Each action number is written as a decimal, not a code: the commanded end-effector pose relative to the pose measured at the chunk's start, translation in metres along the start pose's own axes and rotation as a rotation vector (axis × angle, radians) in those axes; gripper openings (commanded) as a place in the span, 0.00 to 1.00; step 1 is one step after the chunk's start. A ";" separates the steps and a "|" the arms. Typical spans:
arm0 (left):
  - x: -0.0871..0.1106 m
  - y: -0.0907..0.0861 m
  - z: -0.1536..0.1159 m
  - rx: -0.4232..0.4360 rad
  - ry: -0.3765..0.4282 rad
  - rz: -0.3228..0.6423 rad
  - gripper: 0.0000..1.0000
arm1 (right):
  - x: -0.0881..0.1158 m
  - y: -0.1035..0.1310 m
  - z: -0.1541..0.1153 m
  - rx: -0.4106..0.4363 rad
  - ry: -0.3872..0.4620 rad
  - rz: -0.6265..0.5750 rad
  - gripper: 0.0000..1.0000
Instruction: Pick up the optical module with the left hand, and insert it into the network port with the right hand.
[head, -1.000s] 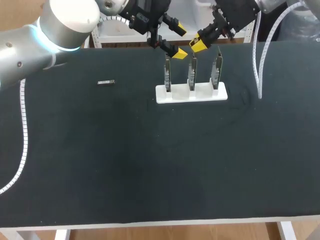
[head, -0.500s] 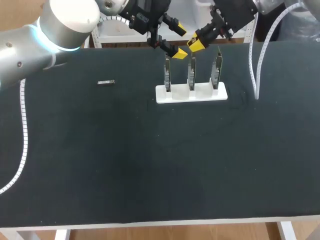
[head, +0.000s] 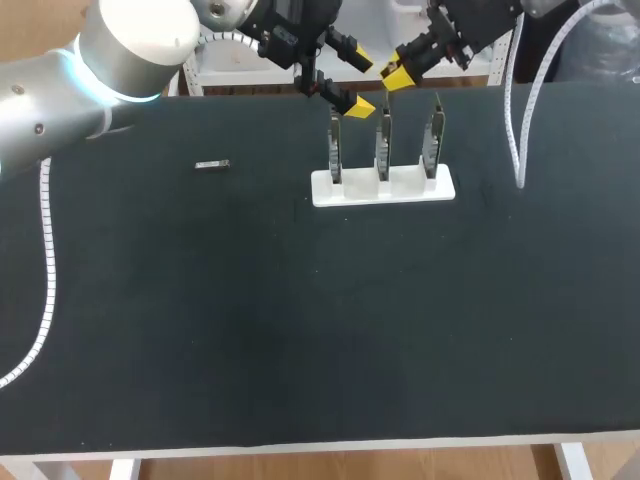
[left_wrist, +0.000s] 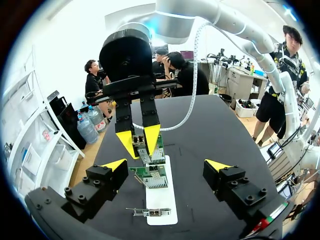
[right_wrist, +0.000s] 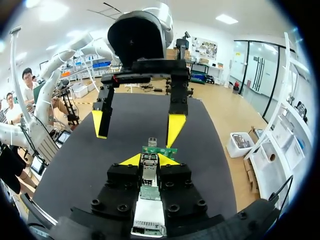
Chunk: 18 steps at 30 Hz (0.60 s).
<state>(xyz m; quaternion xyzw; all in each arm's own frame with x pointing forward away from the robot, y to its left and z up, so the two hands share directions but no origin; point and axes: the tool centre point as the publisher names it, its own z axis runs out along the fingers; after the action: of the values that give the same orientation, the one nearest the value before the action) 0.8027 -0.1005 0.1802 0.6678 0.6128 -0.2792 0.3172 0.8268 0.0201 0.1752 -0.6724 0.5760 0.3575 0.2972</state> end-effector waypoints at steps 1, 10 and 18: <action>-0.001 0.000 0.000 -0.001 0.004 -0.001 1.00 | 0.001 0.013 0.000 0.030 -0.001 0.002 0.00; -0.001 0.000 0.000 -0.001 0.004 -0.001 1.00 | 0.007 0.016 0.004 0.036 -0.019 0.017 0.00; -0.001 0.000 0.000 -0.001 0.004 -0.001 1.00 | 0.007 0.015 0.007 0.025 -0.021 0.016 0.00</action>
<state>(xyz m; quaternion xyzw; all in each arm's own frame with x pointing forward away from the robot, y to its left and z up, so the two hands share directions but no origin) 0.8027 -0.1005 0.1803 0.6678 0.6128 -0.2792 0.3172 0.8167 0.0188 0.1650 -0.6626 0.5787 0.3671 0.3022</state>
